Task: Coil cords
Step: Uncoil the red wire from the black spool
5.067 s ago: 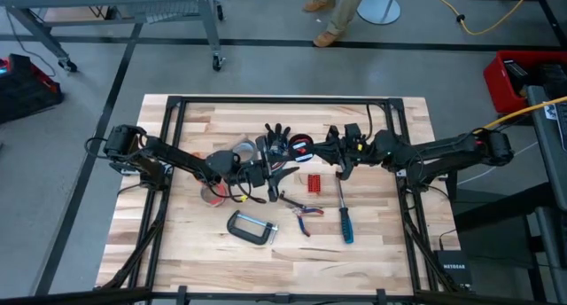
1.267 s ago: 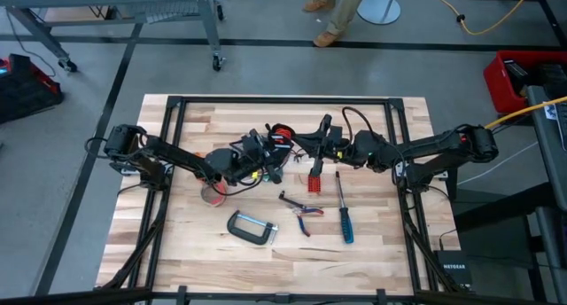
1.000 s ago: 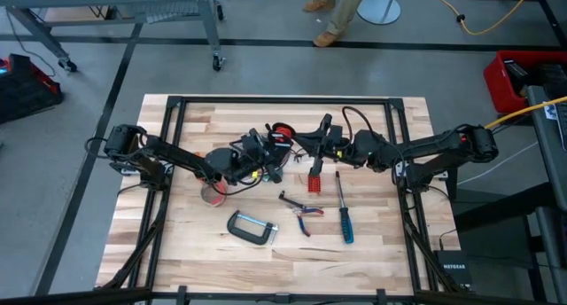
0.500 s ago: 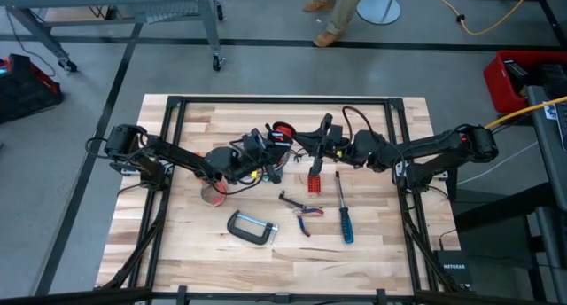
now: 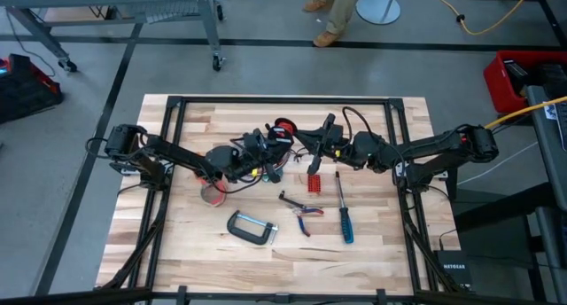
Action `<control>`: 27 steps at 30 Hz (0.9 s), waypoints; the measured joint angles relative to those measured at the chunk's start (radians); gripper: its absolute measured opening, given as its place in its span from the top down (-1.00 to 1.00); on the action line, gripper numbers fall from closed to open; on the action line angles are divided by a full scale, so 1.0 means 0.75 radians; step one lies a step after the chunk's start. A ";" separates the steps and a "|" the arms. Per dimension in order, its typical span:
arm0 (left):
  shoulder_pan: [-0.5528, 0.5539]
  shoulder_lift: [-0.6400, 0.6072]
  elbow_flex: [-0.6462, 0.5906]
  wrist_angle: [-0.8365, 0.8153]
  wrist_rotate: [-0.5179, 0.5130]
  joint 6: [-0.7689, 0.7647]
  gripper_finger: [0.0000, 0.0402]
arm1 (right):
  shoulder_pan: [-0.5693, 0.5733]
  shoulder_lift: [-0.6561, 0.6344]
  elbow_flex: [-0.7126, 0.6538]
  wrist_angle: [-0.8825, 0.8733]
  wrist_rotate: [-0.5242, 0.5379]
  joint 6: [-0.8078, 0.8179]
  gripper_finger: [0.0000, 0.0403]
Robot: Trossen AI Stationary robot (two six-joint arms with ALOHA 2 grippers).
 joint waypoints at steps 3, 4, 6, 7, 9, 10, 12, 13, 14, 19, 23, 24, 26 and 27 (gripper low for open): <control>-0.004 0.000 0.000 -0.018 0.003 -0.038 1.00 | 0.000 0.000 0.000 -0.004 0.007 -0.001 1.00; -0.006 0.000 0.000 -0.022 0.003 -0.043 1.00 | 0.000 0.000 0.000 -0.006 0.009 -0.001 1.00; -0.016 0.000 0.000 -0.024 0.003 -0.050 1.00 | 0.000 0.000 0.000 -0.008 0.020 -0.001 1.00; -0.021 0.000 0.000 -0.024 0.003 -0.054 1.00 | 0.000 0.000 0.000 -0.010 0.033 -0.001 1.00; -0.032 0.000 0.000 -0.021 0.002 -0.052 1.00 | 0.001 0.000 0.000 -0.025 0.039 -0.002 1.00; -0.036 0.000 0.000 -0.021 0.005 -0.052 1.00 | 0.001 0.000 0.000 -0.034 0.048 -0.002 1.00; -0.042 0.000 0.000 -0.018 0.031 -0.053 1.00 | -0.003 0.000 -0.001 -0.066 0.080 -0.007 1.00; -0.044 -0.002 0.000 -0.016 0.036 -0.053 1.00 | -0.005 0.002 -0.001 -0.081 0.084 -0.007 1.00; -0.044 -0.003 0.000 -0.012 0.038 -0.053 1.00 | -0.005 0.002 -0.001 -0.100 0.094 -0.007 1.00; -0.039 -0.003 0.001 0.010 0.019 -0.043 1.00 | -0.002 0.002 -0.001 -0.177 0.121 -0.007 1.00; -0.042 -0.003 0.001 0.014 0.019 -0.043 1.00 | -0.003 0.002 -0.002 -0.179 0.118 -0.006 1.00; -0.042 -0.003 0.001 0.015 0.019 -0.047 1.00 | -0.003 0.002 -0.002 -0.184 0.117 -0.006 1.00; -0.041 -0.003 0.001 0.021 0.021 -0.069 0.99 | -0.003 0.002 -0.002 -0.200 0.113 -0.007 1.00; -0.041 -0.003 0.001 0.021 0.041 -0.069 0.97 | -0.003 0.002 -0.002 -0.212 0.113 -0.015 1.00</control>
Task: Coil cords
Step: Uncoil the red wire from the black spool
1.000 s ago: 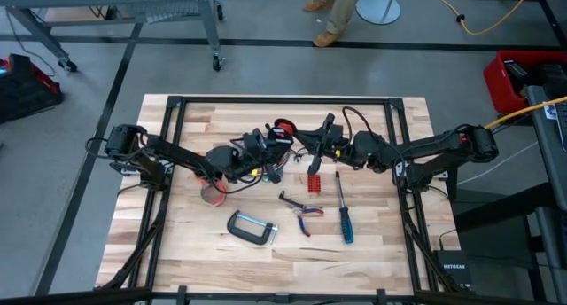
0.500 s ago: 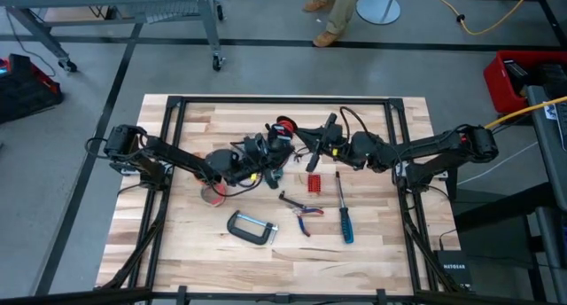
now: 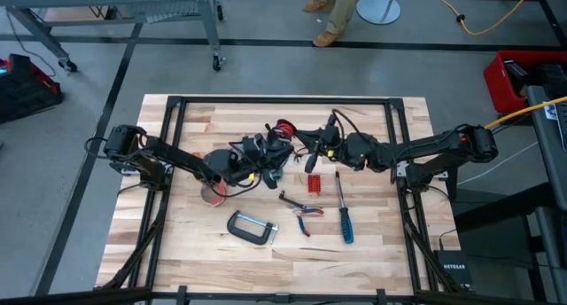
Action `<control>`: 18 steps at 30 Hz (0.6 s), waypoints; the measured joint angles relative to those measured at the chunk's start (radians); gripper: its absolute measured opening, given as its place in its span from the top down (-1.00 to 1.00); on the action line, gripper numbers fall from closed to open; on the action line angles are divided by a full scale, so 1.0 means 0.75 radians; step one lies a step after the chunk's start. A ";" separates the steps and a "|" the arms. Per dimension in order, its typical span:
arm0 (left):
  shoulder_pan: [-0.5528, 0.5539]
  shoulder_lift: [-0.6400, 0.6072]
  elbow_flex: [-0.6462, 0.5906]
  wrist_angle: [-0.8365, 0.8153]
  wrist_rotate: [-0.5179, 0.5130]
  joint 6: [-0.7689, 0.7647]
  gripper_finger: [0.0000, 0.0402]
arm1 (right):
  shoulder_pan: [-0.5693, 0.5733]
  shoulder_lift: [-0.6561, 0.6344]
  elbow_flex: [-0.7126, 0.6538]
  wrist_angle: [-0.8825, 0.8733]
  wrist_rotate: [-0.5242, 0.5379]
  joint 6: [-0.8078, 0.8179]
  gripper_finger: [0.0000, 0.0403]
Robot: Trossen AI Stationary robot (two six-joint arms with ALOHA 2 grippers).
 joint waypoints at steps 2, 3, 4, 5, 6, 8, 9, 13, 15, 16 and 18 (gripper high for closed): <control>0.001 0.000 0.000 -0.005 0.065 0.044 0.93 | 0.000 -0.001 0.000 -0.025 0.000 -0.024 1.00; 0.000 0.000 0.000 -0.005 0.092 0.076 0.90 | 0.000 -0.003 0.000 -0.041 -0.002 -0.025 1.00; 0.000 0.000 0.000 -0.002 0.104 0.109 0.86 | 0.000 -0.004 0.000 -0.057 -0.011 -0.026 1.00; -0.002 0.000 0.000 -0.002 0.109 0.140 0.81 | 0.001 -0.005 0.000 -0.073 -0.024 -0.027 1.00; -0.005 0.000 0.000 -0.002 0.111 0.164 0.75 | 0.001 -0.007 0.000 -0.096 -0.040 -0.027 1.00; -0.010 0.000 0.000 -0.002 0.110 0.211 0.62 | 0.001 -0.016 0.000 -0.165 -0.053 -0.027 1.00; -0.013 0.000 0.000 -0.001 0.109 0.232 0.55 | 0.001 -0.024 0.000 -0.200 -0.056 -0.027 1.00; -0.014 0.000 0.000 -0.007 0.108 0.332 0.32 | 0.001 -0.087 0.000 -0.357 -0.056 -0.027 1.00; -0.014 0.000 0.000 -0.015 0.108 0.393 0.24 | 0.001 -0.125 0.000 -0.436 -0.057 -0.023 1.00; -0.013 0.000 0.000 -0.021 0.107 0.427 0.21 | 0.001 -0.145 0.000 -0.471 -0.066 -0.017 1.00; -0.012 0.000 0.000 -0.053 0.098 0.489 0.18 | 0.001 -0.186 0.000 -0.530 -0.100 -0.008 1.00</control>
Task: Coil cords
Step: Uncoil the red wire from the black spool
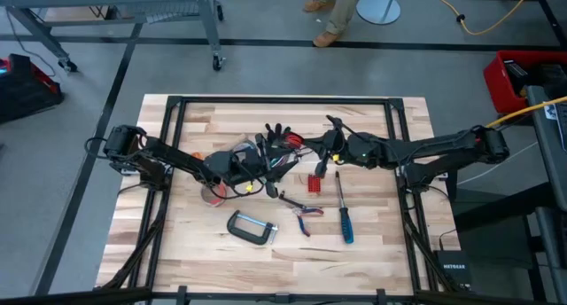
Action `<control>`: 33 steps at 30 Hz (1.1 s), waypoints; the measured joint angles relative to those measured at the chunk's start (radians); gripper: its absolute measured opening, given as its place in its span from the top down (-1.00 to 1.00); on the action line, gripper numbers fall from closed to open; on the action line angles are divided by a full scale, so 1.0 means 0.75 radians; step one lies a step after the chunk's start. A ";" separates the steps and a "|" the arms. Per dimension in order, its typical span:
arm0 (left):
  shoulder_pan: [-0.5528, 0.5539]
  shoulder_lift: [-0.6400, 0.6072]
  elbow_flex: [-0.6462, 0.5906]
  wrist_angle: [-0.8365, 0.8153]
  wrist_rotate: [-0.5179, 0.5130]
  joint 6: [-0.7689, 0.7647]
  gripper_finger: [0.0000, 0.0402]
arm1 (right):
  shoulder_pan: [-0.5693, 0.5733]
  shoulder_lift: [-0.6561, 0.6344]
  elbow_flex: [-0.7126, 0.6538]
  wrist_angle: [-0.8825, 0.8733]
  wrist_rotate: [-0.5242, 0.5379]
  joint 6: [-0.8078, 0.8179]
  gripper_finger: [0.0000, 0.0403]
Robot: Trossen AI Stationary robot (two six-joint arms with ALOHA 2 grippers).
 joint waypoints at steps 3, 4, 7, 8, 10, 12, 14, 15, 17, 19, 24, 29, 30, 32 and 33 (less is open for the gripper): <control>0.001 0.001 0.000 -0.057 -0.026 0.073 0.17 | 0.000 -0.052 0.000 -0.080 -0.056 0.024 1.00; 0.001 0.001 0.000 -0.079 -0.041 0.099 0.17 | 0.000 -0.065 0.000 -0.105 -0.072 0.028 1.00; 0.001 0.001 0.000 -0.148 -0.068 0.149 0.17 | 0.000 -0.093 0.000 -0.200 -0.131 0.033 1.00; 0.001 0.001 0.000 -0.162 -0.080 0.158 0.17 | 0.000 -0.099 0.000 -0.232 -0.150 0.034 1.00; 0.000 0.001 0.000 -0.190 -0.096 0.162 0.17 | 0.000 -0.101 0.000 -0.278 -0.167 0.038 1.00; 0.001 0.001 0.000 -0.226 -0.104 0.161 0.17 | 0.000 -0.101 0.000 -0.307 -0.191 0.059 1.00; 0.001 0.001 0.000 -0.277 -0.123 0.162 0.17 | 0.000 -0.101 0.000 -0.318 -0.216 0.066 1.00; 0.001 0.001 0.000 -0.307 -0.140 0.160 0.17 | 0.000 -0.101 0.000 -0.324 -0.234 0.066 1.00; 0.000 0.001 0.000 -0.366 -0.163 0.137 0.17 | 0.001 -0.101 0.000 -0.330 -0.262 0.066 1.00; 0.001 0.001 0.000 -0.417 -0.165 0.102 0.17 | 0.001 -0.101 0.000 -0.331 -0.270 0.067 1.00; 0.001 0.001 -0.001 -0.478 -0.166 0.061 0.17 | 0.001 -0.101 0.000 -0.337 -0.283 0.067 1.00; 0.000 0.001 -0.001 -0.496 -0.165 0.039 0.28 | 0.001 -0.101 0.000 -0.337 -0.286 0.067 1.00; 0.000 0.001 -0.001 -0.496 -0.165 0.039 0.33 | 0.001 -0.101 0.000 -0.337 -0.285 0.067 1.00; -0.001 0.001 -0.001 -0.496 -0.165 0.039 0.49 | 0.001 -0.101 0.000 -0.338 -0.285 0.067 1.00; -0.002 0.001 -0.001 -0.496 -0.165 0.041 0.58 | 0.001 -0.101 0.000 -0.338 -0.285 0.066 1.00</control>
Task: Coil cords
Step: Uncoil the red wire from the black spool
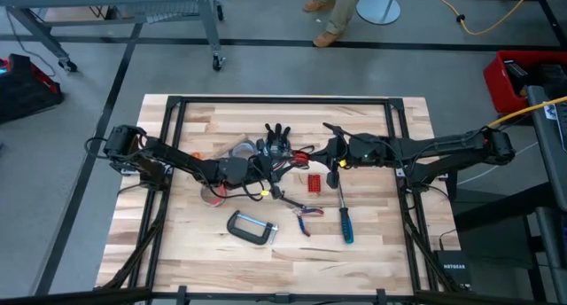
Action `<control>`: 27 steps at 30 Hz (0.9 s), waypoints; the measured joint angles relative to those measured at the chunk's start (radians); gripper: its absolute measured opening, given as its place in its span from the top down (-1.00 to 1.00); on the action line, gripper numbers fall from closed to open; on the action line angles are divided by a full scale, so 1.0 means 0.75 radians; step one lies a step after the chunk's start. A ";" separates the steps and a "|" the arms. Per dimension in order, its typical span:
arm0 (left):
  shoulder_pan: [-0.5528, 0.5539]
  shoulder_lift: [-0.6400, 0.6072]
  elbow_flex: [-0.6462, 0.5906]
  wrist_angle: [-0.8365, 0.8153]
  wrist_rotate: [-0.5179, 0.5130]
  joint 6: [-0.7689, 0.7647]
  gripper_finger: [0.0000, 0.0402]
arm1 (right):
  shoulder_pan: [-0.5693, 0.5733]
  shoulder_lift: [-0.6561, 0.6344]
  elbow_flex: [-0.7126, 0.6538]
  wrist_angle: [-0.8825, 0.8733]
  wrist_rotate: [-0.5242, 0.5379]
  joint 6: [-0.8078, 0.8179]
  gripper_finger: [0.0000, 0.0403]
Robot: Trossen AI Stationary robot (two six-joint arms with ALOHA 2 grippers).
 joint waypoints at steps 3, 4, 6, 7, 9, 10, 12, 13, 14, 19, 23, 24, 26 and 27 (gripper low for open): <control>0.000 0.000 0.000 0.004 0.009 0.012 0.87 | -0.001 0.001 0.000 0.000 0.001 -0.003 1.00; -0.001 0.000 0.000 0.005 0.014 0.012 0.92 | -0.001 0.001 0.000 0.002 0.001 -0.004 1.00; -0.001 0.000 0.000 0.004 0.017 0.014 0.95 | -0.001 0.001 0.000 0.002 0.001 -0.004 1.00; -0.001 0.000 0.000 0.004 0.016 0.020 0.95 | -0.001 0.001 0.000 0.003 0.001 -0.004 0.99; -0.001 0.000 0.000 0.004 0.016 0.019 0.98 | -0.001 0.001 0.000 0.004 0.001 -0.004 0.97; -0.001 0.000 0.000 0.004 0.015 0.011 0.98 | -0.001 0.001 0.000 0.004 0.001 -0.004 0.95; -0.001 0.000 0.000 0.004 0.014 0.012 0.98 | -0.001 0.001 0.000 0.006 0.004 -0.003 0.91; -0.001 -0.001 0.000 -0.001 0.008 0.022 0.99 | -0.001 0.001 0.000 0.006 0.007 -0.002 0.88; -0.001 -0.007 0.000 -0.008 0.006 0.027 0.99 | -0.002 0.001 0.000 0.009 0.007 -0.003 0.86; -0.007 -0.108 -0.001 -0.204 -0.077 -0.005 0.99 | -0.001 0.001 0.000 0.016 0.012 -0.004 0.75; -0.011 -0.221 -0.001 -0.393 -0.106 -0.085 1.00 | 0.001 0.001 0.000 0.013 0.022 -0.005 0.67; -0.013 -0.244 -0.001 -0.428 -0.102 -0.110 1.00 | 0.001 0.001 0.000 0.016 0.022 -0.005 0.65; -0.017 -0.278 -0.001 -0.482 -0.090 -0.152 1.00 | 0.001 0.001 0.000 0.019 0.022 -0.005 0.60; -0.019 -0.290 -0.001 -0.504 -0.079 -0.165 1.00 | 0.001 0.001 0.000 0.027 0.022 -0.005 0.58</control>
